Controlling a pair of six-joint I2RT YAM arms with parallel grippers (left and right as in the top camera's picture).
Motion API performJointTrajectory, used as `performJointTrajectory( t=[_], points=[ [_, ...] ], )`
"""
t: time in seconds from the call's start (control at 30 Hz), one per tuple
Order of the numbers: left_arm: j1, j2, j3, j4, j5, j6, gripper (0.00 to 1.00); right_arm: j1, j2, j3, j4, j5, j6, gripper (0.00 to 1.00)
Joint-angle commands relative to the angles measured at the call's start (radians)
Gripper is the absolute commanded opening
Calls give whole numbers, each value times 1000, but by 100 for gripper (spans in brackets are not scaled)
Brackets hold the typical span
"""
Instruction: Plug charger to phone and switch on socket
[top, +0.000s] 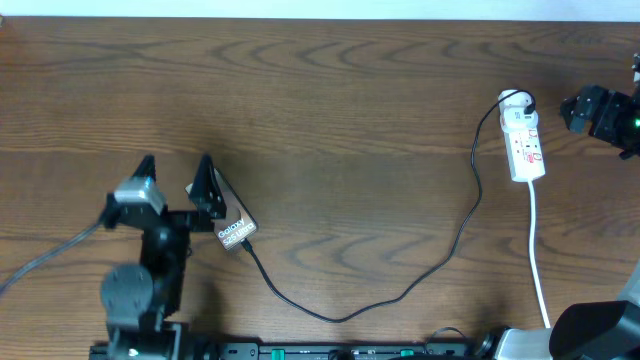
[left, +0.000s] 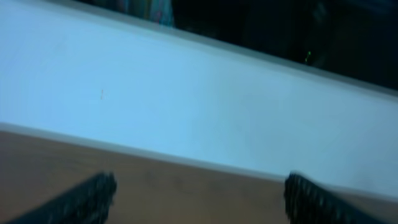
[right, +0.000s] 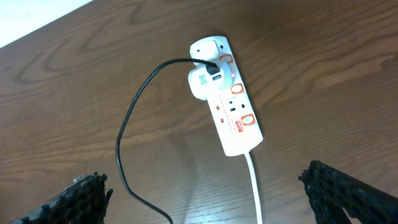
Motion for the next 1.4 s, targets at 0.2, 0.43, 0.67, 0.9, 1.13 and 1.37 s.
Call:
performJointTrajectory(
  t=[0.2,0.43,0.67,0.9,1.13,1.37],
  points=[
    [60,-263,-299,177,-13,63,88,6,-8,7,-2,1,8,99],
    [100,-360,-336,14,-13,63,88,6,-8,6,-2,1,8,99],
    [106,-360,-336,-246,-13,64,88,6,-8,7,-2,1,8,99],
    [106,-360,-336,-343,-20,94,88,6,-8,6,-2,1,8,99],
    [106,-357,-336,-340,-20,93,89,6,-8,7,-2,1,8,99],
    [106,-357,-336,-340,-20,94,89,6,-8,6,-2,1,8,99]
  ],
)
